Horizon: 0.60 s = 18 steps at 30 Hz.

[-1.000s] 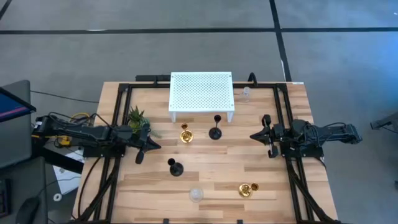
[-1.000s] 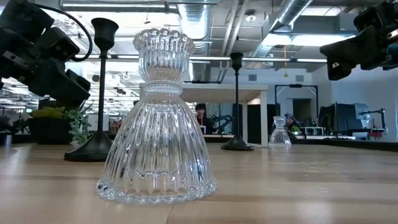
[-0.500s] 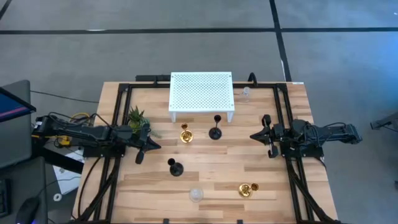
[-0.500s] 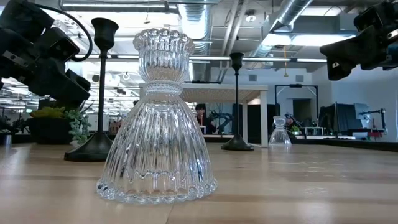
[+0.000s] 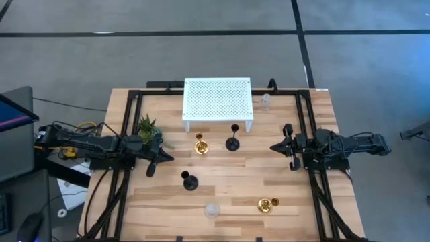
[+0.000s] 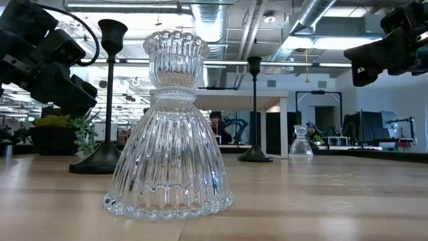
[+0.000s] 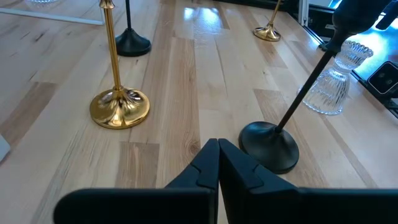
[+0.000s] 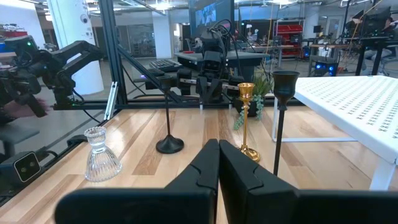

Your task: Pick & Place candle stick holders

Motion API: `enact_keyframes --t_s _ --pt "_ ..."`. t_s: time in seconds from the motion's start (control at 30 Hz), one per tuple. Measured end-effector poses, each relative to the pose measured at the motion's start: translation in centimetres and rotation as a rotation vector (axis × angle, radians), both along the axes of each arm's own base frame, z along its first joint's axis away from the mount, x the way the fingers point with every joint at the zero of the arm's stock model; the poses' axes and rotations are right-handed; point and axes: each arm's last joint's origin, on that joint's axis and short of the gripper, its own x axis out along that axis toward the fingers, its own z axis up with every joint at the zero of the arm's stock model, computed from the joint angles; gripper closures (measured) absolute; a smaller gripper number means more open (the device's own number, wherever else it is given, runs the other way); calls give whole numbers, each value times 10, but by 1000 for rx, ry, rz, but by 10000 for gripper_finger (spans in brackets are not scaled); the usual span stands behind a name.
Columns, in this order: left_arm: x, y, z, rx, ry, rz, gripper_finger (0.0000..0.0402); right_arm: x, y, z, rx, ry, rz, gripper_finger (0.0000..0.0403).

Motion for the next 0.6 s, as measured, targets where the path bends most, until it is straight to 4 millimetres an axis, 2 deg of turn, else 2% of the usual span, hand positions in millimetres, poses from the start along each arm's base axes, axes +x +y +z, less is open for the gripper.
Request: enact_keyframes --t_s 0.6 --pt "0 0 1 -1 -8 0 398 0 0 0 0 0 0 403"
